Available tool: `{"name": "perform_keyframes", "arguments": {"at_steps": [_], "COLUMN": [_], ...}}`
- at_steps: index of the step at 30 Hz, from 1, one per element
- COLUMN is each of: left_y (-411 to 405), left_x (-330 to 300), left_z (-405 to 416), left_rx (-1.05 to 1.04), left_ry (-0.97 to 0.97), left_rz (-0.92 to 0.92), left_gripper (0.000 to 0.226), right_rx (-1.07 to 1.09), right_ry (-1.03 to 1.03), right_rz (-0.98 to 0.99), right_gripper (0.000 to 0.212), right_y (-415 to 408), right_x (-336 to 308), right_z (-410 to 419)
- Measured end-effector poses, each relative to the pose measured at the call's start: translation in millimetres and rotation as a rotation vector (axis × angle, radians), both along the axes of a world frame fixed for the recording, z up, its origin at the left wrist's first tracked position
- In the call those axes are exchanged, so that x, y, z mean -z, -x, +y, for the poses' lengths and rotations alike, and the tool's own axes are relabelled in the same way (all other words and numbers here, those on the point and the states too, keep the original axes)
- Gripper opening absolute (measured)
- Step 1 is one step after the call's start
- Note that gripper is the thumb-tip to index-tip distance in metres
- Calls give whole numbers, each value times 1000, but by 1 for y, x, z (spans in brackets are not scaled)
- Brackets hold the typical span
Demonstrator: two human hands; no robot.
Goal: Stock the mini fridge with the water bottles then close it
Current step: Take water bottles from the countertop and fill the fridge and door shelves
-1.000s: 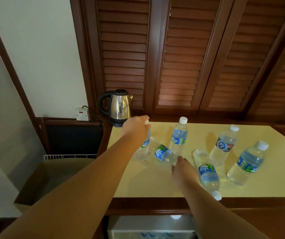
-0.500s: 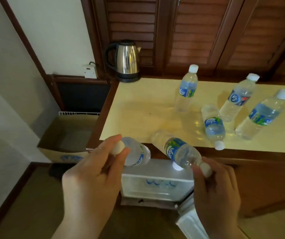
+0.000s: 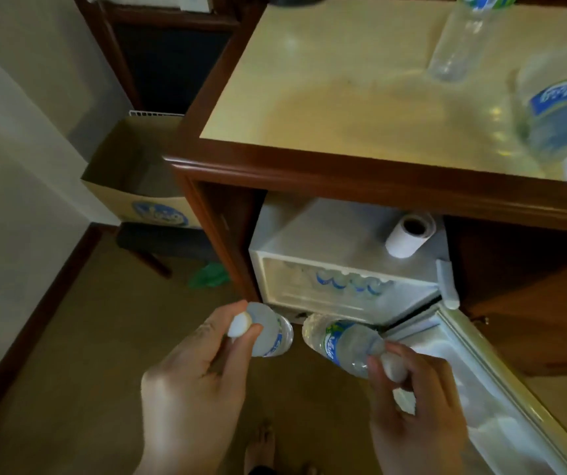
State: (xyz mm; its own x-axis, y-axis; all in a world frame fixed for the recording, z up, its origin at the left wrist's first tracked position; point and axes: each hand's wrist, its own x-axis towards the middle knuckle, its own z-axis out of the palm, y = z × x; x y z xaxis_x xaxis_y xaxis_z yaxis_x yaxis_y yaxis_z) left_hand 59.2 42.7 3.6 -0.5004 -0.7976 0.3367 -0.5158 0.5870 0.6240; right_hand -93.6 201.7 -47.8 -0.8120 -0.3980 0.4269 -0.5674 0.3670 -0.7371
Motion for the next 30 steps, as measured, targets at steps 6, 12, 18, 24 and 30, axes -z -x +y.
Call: {"name": "perform_keyframes", "arguments": {"at_steps": [6,12,18,24,30], "left_y": [20,42,51,50,52], "left_x": [109,217,309,363,379], "left_z": [-33,-67,-80,-88,-94], "left_rx": [-14,41,106,136,179], "left_ry": [-156,-139,-108,-143,-181], "left_rz": [-51,-57,-53,-6,-22], "left_gripper": [31,25,19,18,6], "right_rx": [-78,-205,-294,-317,-288], "right_ry": [-192,-412,-523,-645,-750], "right_rz": [-62,-55,20,131,126], "right_gripper": [18,23,28,27,31], "right_y": [20,60,102,126,140], "right_x": [114,221,306,354,387], "right_z": [-45,-113,-173,-220,-244]}}
